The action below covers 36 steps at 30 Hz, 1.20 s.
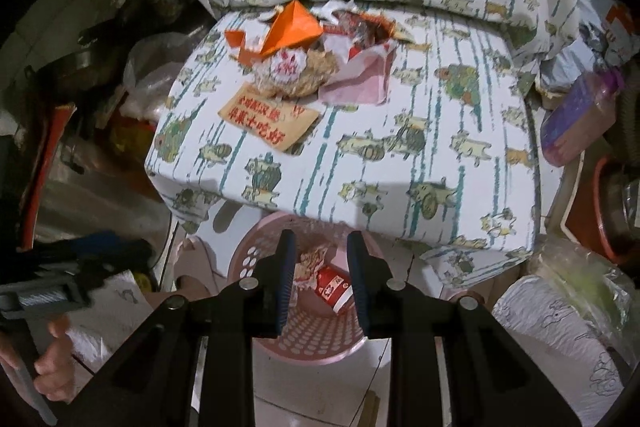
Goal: Collect trash
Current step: 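Move both tools back over the trash on the stool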
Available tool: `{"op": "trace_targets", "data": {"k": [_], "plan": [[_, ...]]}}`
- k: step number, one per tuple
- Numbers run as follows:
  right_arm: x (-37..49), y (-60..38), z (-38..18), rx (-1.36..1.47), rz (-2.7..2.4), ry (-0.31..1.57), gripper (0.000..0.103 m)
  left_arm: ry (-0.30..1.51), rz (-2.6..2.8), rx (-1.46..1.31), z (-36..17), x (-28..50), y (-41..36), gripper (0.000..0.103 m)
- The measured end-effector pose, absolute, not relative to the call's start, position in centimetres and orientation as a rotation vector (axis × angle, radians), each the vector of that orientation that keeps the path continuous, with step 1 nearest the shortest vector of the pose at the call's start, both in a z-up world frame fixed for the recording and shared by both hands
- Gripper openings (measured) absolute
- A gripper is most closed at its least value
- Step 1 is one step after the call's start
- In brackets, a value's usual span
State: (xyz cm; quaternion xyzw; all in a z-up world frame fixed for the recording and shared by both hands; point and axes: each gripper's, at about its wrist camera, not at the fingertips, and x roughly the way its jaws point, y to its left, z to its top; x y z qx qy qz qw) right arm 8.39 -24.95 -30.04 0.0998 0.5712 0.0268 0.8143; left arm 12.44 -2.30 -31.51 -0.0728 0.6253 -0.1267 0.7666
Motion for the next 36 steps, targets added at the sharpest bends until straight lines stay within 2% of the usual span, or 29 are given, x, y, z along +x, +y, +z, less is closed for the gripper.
{"op": "trace_targets", "data": {"k": [8, 15, 20, 21, 22, 27, 36], "plan": [[9.3, -25.3, -24.4, 0.177, 0.075, 1.086, 0.025, 1.011, -0.166, 0.022, -22.9, 12.8, -1.6, 0.092], [12.4, -25.2, -19.1, 0.172, 0.068, 0.974, 0.027, 0.967, -0.277, 0.044, -19.6, 15.8, -3.4, 0.092], [14.4, -25.9, -17.3, 0.184, 0.063, 0.914, 0.029, 0.905, -0.257, 0.029, -17.5, 18.2, -4.3, 0.094], [14.8, -26.1, -17.4, 0.188, 0.059, 0.91, 0.03, 0.891, -0.255, 0.032, -17.3, 18.8, -4.4, 0.102], [15.3, -26.4, -17.6, 0.196, 0.053, 0.911, 0.03, 0.882, -0.251, 0.037, -17.3, 19.3, -4.6, 0.103], [17.4, -27.8, -20.5, 0.281, 0.056, 0.956, 0.03, 0.927, -0.231, 0.062, -19.4, 22.1, -5.0, 0.103], [22.0, -26.6, -28.3, 0.296, 0.121, 1.176, 0.031, 1.014, -0.236, -0.001, -24.6, 27.5, -4.5, 0.103]]}}
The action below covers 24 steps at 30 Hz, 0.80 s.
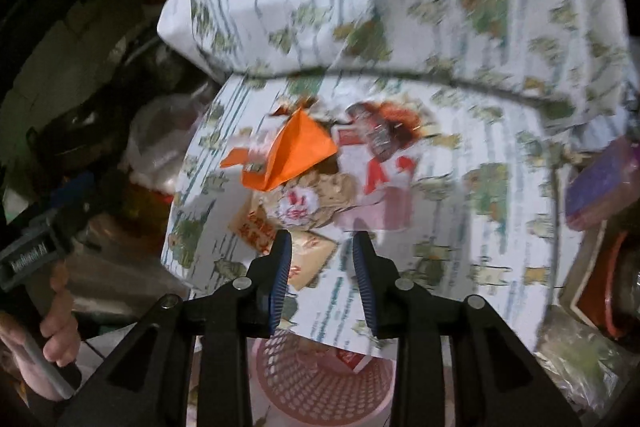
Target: Collect trash
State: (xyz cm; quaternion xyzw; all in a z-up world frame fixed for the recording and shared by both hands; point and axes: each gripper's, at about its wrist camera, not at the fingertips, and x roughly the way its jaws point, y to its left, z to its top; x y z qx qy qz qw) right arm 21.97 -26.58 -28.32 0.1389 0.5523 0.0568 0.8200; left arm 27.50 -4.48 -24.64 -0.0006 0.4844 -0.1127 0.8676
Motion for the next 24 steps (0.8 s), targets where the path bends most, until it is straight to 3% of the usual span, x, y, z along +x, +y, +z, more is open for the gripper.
{"op": "trace_targets", "data": {"k": [8, 14, 21, 22, 24], "plan": [[24.0, -26.9, -29.4, 0.406, 0.032, 1.182, 0.031, 1.135, -0.29, -0.273, -28.6, 32.7, -3.4, 0.102], [24.4, -29.2, -29.7, 0.425, -0.06, 1.193, 0.033, 1.334, -0.291, -0.425, -32.9, 34.1, -5.0, 0.087], [24.1, -29.5, -30.5, 0.462, -0.033, 1.238, 0.033, 1.411, -0.227, -0.634, -36.4, 35.1, -5.2, 0.084], [23.8, -29.3, -30.4, 0.46, -0.017, 1.238, 0.033, 1.41, -0.217, -0.638, -36.8, 35.3, -5.0, 0.082], [23.4, -28.8, -30.2, 0.441, 0.012, 1.232, 0.036, 1.429, -0.183, -0.635, -37.7, 35.8, -4.8, 0.066]]}}
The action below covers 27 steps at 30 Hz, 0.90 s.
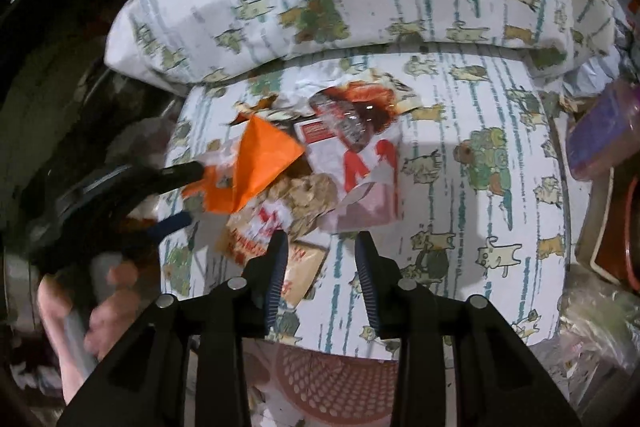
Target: Collect trash
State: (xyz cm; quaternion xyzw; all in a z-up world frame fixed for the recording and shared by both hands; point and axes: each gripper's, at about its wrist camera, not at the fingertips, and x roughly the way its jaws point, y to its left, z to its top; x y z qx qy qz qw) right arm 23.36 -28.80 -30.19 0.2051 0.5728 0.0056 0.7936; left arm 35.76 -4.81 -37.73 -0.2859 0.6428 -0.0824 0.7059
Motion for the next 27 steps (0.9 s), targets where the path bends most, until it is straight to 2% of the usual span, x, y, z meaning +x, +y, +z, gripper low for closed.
{"op": "trace_targets", "data": {"k": [4, 5, 6, 7, 8, 10, 11, 15, 23, 27], "plan": [[23.4, -27.3, -30.7, 0.39, 0.076, 1.258, 0.039, 1.482, -0.236, -0.812, -39.0, 35.8, -4.7, 0.064], [23.5, -27.0, -30.9, 0.379, 0.082, 1.269, 0.039, 1.48, -0.248, -0.794, -38.7, 35.9, -5.0, 0.056], [23.6, -26.8, -31.1, 0.37, 0.083, 1.275, 0.039, 1.476, -0.252, -0.757, -38.3, 36.0, -5.4, 0.043], [23.7, -26.6, -31.3, 0.362, 0.084, 1.279, 0.039, 1.467, -0.253, -0.718, -37.9, 36.0, -5.7, 0.036], [23.8, -26.4, -31.4, 0.356, 0.084, 1.283, 0.039, 1.463, -0.258, -0.702, -37.5, 35.9, -5.9, 0.024], [24.0, -26.2, -31.5, 0.354, 0.082, 1.287, 0.039, 1.473, -0.273, -0.726, -36.8, 35.6, -5.9, 0.011], [24.1, -26.2, -31.5, 0.356, 0.083, 1.286, 0.039, 1.464, -0.292, -0.731, -36.2, 35.5, -5.8, 0.008], [24.4, -25.9, -31.2, 0.347, 0.08, 1.278, 0.039, 1.354, -0.298, -0.6, -33.0, 34.7, -5.2, 0.003], [25.9, -23.7, -32.5, 0.32, 0.08, 1.3, 0.04, 1.001, -0.322, -0.383, -25.1, 33.2, -3.5, 0.002], [26.9, -22.9, -32.9, 0.333, 0.05, 1.285, 0.049, 0.93, -0.341, -0.398, -23.5, 32.6, -2.0, 0.002]]}}
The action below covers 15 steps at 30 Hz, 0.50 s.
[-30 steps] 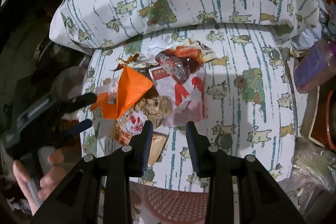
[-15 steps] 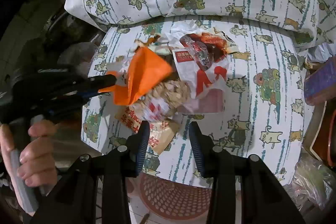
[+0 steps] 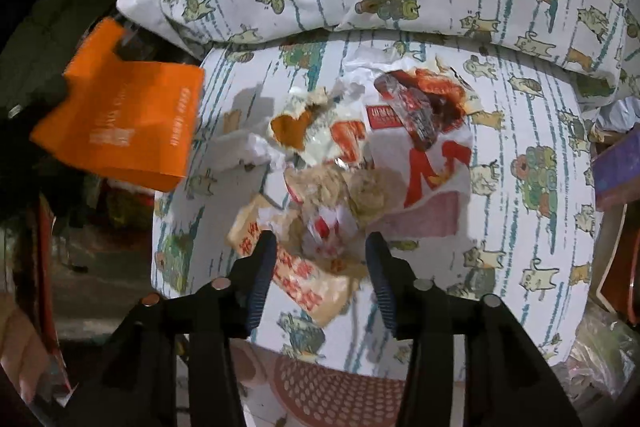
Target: Collect trash
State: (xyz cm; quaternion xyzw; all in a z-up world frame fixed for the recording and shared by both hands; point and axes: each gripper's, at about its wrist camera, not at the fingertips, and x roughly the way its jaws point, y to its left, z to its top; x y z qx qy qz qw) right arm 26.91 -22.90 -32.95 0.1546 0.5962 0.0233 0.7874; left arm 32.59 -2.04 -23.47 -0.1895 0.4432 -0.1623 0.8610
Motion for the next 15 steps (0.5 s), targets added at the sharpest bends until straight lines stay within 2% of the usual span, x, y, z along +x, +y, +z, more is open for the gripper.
{"op": "trace_targets", "data": {"k": [6, 8, 10, 15], "plan": [[28.2, -22.3, -35.0, 0.359, 0.0, 1.331, 0.05, 0.909, -0.273, -0.306, -23.4, 32.4, -0.8, 0.002], [28.3, -22.0, -35.8, 0.353, 0.007, 1.361, 0.027, 0.878, -0.202, -0.148, -23.1, 32.0, -1.7, 0.002], [28.1, -21.9, -35.8, 0.344, 0.012, 1.357, 0.022, 0.857, -0.168, -0.049, -23.2, 31.4, -2.4, 0.002], [27.1, -22.4, -33.0, 0.335, 0.023, 1.253, 0.018, 0.848, -0.184, -0.1, -22.6, 30.3, -1.5, 0.002]]}}
